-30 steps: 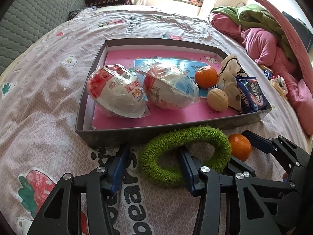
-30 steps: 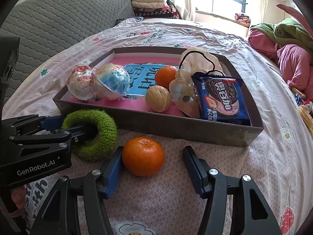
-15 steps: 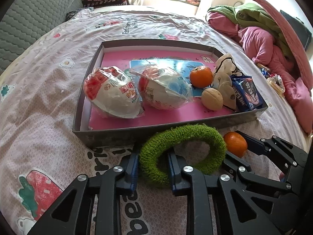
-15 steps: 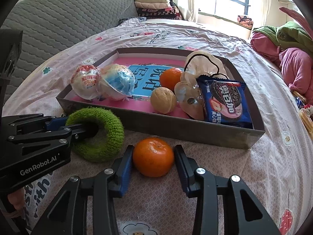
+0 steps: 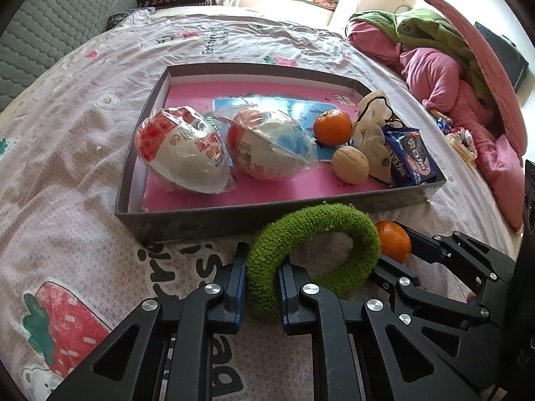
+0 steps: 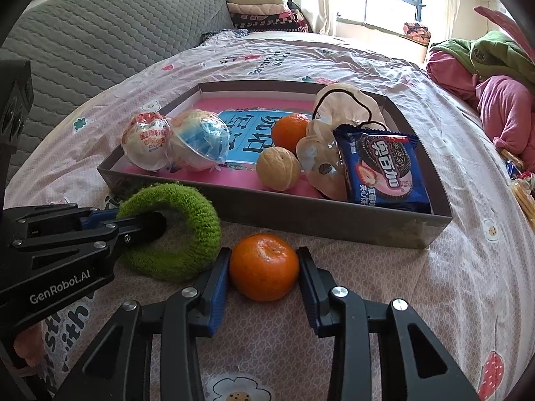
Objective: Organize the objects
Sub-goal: 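Carry the green ring with the left tool while the right tool carries the orange over the tray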
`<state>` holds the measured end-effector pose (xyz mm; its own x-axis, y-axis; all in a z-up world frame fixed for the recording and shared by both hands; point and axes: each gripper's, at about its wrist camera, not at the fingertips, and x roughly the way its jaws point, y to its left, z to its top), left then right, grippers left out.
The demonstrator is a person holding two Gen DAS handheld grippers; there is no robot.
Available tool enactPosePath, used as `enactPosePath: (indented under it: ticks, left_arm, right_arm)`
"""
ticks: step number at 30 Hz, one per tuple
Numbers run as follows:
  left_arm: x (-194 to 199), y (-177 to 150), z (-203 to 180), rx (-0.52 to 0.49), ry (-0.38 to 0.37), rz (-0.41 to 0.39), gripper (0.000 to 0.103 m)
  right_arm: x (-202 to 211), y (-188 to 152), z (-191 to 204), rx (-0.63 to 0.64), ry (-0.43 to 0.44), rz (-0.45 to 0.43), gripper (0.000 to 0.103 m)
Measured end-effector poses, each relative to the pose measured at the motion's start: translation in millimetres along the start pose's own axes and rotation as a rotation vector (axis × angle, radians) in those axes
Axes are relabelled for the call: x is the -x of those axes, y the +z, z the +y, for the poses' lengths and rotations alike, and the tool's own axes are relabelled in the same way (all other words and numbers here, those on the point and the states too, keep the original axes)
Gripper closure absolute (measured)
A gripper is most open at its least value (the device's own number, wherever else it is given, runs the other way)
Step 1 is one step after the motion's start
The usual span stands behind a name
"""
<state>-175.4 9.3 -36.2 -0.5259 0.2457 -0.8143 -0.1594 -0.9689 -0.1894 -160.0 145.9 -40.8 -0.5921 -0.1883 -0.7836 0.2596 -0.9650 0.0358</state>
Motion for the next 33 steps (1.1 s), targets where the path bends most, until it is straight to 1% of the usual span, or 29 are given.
enactPosePath:
  ticks: [8,16,24,33]
  left_arm:
    - [5.0,-2.6,1.4,0.014,-0.025,-0.005,0.089]
    - [14.0,-5.5,-0.1,0.025,-0.024,-0.014,0.089]
    - [30.9,-11.8,-7.1,0.009,-0.028,-0.035,0.089]
    - [48.7,-19.8,-12.9,-0.001,-0.015,-0.058,0.089]
  right_arm:
    - [4.3,-2.4,-2.1,-0.011,0.004,-0.003,0.065]
    - [13.7,-5.9,-2.8,-0.017,0.004,-0.008,0.065]
    - [28.0,-10.2,-4.8,-0.032,0.015,-0.018,0.065]
    - [45.6,-14.7,-1.5,-0.023,0.023,-0.044,0.065]
